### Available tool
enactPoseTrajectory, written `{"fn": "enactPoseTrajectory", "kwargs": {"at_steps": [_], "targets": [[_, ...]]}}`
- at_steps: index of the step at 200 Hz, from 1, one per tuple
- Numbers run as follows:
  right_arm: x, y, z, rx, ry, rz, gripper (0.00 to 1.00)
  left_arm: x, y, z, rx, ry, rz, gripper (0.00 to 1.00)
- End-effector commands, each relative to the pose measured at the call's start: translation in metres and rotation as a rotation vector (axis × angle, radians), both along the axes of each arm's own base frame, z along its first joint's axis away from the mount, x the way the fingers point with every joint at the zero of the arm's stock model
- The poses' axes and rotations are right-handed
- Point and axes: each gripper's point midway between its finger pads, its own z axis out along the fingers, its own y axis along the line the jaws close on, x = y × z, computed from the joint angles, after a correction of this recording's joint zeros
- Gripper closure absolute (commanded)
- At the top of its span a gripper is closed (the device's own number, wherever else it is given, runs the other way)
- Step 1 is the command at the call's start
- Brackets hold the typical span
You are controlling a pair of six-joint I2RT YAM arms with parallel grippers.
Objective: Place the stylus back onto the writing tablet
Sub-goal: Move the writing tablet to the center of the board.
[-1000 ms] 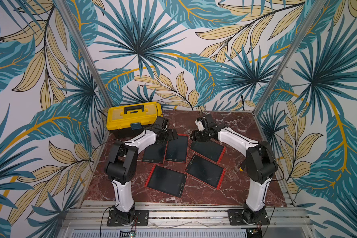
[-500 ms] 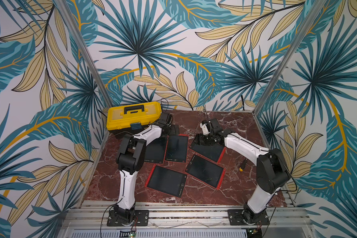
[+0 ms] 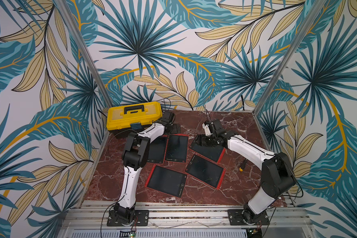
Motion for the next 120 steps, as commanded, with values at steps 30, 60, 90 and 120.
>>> {"fn": "enactPoseTrajectory", "kwargs": {"at_steps": [30, 60, 90, 120], "targets": [[-0.003, -0.005, 0.005, -0.009, -0.016, -0.029, 0.33, -0.011, -0.015, -0.011, -0.033, 0.066, -0.01, 0.0], [0.0, -0.014, 0.005, -0.035, -0.019, -0.085, 0.33, -0.021, -0.032, -0.016, -0.065, 0.096, -0.052, 0.0], [-0.001, -0.022, 0.002, -0.05, -0.005, -0.129, 0.33, -0.036, -0.053, -0.018, -0.109, 0.123, -0.098, 0.0], [-0.005, -0.032, 0.001, -0.042, 0.006, -0.154, 0.34, -0.049, -0.069, -0.014, -0.156, 0.125, -0.129, 0.0]]}}
